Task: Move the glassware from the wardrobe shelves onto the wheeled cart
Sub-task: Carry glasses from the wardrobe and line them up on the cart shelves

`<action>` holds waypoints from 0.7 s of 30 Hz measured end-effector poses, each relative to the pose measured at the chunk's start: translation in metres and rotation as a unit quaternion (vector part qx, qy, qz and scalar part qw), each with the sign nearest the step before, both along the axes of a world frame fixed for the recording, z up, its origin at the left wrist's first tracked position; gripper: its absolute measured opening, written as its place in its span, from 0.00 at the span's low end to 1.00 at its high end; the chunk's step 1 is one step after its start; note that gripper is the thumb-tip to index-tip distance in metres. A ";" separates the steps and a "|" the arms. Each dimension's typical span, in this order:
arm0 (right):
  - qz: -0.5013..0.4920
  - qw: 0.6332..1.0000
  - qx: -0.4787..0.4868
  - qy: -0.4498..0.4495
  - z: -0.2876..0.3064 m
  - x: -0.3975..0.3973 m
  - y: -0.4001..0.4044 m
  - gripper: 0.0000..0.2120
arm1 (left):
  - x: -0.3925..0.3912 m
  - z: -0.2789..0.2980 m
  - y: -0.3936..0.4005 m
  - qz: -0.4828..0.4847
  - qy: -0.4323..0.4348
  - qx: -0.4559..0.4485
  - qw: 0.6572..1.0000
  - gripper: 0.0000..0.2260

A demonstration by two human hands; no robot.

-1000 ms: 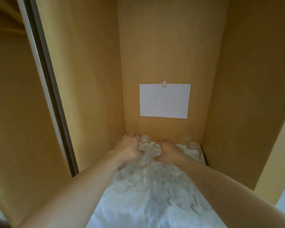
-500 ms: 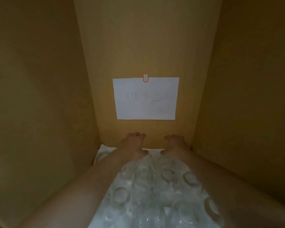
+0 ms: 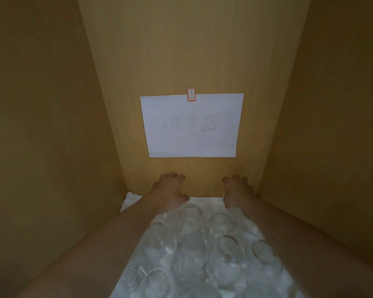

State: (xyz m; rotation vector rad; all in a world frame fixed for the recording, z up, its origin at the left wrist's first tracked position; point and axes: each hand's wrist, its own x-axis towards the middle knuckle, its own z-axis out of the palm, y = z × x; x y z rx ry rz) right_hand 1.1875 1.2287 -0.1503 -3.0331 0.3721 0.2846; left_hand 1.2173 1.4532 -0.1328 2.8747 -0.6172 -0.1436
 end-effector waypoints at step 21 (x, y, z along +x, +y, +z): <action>0.129 0.980 -0.016 -0.152 -0.009 0.008 0.080 0.29 | 0.005 -0.011 0.121 0.116 0.180 -0.109 0.971 0.29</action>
